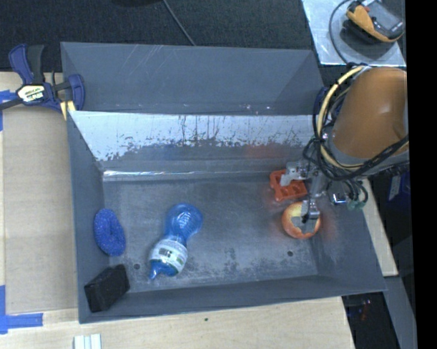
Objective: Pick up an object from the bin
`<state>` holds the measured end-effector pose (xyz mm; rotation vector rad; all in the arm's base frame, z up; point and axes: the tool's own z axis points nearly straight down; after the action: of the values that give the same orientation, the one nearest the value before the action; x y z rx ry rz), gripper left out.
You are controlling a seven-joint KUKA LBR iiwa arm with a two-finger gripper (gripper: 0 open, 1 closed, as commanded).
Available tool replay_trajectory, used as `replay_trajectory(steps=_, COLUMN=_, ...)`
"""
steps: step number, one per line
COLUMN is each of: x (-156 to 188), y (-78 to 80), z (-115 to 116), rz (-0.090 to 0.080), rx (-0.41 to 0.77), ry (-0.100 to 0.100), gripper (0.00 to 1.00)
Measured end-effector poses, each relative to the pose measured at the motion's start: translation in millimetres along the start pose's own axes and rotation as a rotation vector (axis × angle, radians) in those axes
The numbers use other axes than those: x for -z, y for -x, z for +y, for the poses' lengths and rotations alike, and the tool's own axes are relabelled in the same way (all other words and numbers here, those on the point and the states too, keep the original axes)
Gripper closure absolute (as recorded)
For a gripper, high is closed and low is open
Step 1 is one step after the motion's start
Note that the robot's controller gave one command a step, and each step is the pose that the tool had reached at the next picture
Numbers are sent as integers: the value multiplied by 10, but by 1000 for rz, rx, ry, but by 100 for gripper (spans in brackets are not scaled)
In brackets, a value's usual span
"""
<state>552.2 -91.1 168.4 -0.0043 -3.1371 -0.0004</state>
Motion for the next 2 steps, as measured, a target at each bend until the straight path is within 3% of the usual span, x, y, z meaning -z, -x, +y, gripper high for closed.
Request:
replay_trajectory(steps=1, x=48, y=18, z=2, rz=-8, rx=3, ry=-1, gripper=0)
replay_trajectory(steps=2, x=-375, y=-113, z=-618, rz=-5, rx=-40, ry=-2, gripper=0)
